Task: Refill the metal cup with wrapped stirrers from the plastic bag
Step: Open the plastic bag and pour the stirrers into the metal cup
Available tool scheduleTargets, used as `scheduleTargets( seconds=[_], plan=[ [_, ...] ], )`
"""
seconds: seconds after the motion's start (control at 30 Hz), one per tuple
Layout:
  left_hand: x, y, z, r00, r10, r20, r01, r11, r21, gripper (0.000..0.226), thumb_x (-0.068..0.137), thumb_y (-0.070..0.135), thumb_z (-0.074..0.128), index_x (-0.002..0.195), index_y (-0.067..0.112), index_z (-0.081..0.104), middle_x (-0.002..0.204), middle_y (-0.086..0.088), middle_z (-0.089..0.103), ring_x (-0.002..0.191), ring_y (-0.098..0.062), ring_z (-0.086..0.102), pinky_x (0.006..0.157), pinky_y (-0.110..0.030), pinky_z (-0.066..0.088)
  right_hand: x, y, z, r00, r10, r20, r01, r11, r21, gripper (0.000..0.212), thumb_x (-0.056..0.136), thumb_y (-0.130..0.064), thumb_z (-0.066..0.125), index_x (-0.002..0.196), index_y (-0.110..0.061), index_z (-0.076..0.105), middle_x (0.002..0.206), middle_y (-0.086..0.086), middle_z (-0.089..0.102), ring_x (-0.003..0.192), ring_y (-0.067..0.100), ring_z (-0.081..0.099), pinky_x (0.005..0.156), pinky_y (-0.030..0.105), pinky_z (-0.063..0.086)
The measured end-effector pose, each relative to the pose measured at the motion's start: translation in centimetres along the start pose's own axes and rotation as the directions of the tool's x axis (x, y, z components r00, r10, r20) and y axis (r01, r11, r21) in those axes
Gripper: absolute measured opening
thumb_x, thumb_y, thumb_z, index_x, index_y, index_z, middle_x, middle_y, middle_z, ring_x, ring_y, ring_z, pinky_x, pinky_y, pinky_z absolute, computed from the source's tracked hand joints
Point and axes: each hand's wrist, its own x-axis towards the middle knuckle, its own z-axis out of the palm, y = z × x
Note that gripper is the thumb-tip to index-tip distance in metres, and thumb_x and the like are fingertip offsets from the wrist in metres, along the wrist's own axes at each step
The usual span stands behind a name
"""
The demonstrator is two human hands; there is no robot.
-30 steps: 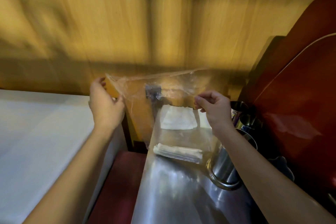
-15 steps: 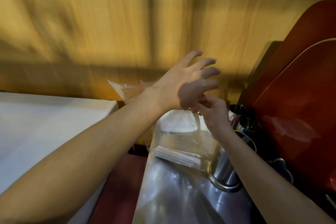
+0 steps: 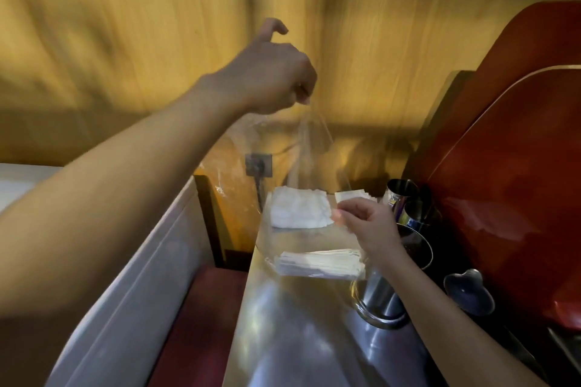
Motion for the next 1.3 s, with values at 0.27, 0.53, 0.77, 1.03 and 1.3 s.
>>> scheduleTargets(
  seconds=[0.27, 0.53, 0.77, 1.03, 1.3],
  plan=[
    [-1.7, -1.7, 1.0, 0.992, -0.125, -0.009, 0.125, 0.986, 0.115, 0.011, 0.084, 0.007, 0.056, 0.084, 0.011, 0.067, 0.088, -0.006, 0.071, 0.087, -0.025, 0.058, 0.106, -0.047, 0.015, -1.1, 1.9, -1.2, 0.992, 0.070, -0.104, -0.068, 0.997, 0.027, 0.018, 0.076, -0.007, 0.069, 0.066, -0.022, 0.071, 0.058, -0.009, 0.068, 0.061, 0.002, 0.060, 0.063, 0.018, 0.048],
    [-3.1, 6.3, 6.7, 0.934, 0.170, 0.313, -0.179, 0.984, 0.002, 0.043, 0.086, 0.049, 0.051, 0.123, 0.028, 0.047, 0.115, 0.004, 0.061, 0.110, -0.020, 0.051, 0.105, -0.042, 0.011, -0.8, 1.7, -1.0, 0.998, 0.028, -0.061, -0.028, 1.000, -0.002, 0.024, 0.076, -0.011, 0.070, 0.061, -0.030, 0.069, 0.060, -0.015, 0.067, 0.060, -0.004, 0.057, 0.058, 0.010, 0.045],
    [-3.2, 5.9, 8.4, 0.918, 0.112, 0.381, -0.107, 0.994, -0.036, 0.014, 0.092, 0.026, 0.048, 0.092, 0.027, 0.061, 0.101, 0.006, 0.070, 0.091, -0.018, 0.058, 0.095, -0.035, 0.034, -1.6, 2.3, -2.5, 0.997, 0.008, -0.081, -0.011, 0.999, -0.035, 0.011, 0.077, -0.015, 0.071, 0.074, -0.026, 0.071, 0.070, -0.009, 0.071, 0.073, 0.006, 0.064, 0.068, 0.017, 0.051],
    [-3.2, 4.6, 8.0, 0.945, 0.075, 0.319, -0.022, 0.986, -0.168, 0.013, 0.087, 0.018, 0.053, 0.087, 0.024, 0.064, 0.091, 0.009, 0.072, 0.085, -0.015, 0.063, 0.093, -0.034, 0.036, -2.4, 2.9, -3.5, 0.993, 0.043, -0.111, -0.042, 0.999, 0.013, 0.019, 0.075, -0.014, 0.072, 0.074, -0.033, 0.069, 0.069, -0.017, 0.071, 0.068, -0.001, 0.062, 0.063, 0.012, 0.050],
    [-3.9, 2.7, 8.0, 0.964, -0.019, 0.264, 0.090, 0.961, -0.260, 0.012, 0.087, 0.023, 0.058, 0.083, 0.018, 0.069, 0.079, 0.003, 0.073, 0.075, -0.019, 0.063, 0.071, -0.025, 0.029, -1.9, 3.1, -4.0, 0.974, 0.033, -0.225, -0.035, 0.999, -0.006, 0.022, 0.079, -0.010, 0.067, 0.069, -0.028, 0.073, 0.057, -0.013, 0.069, 0.051, 0.000, 0.059, 0.052, 0.009, 0.046]
  ],
)
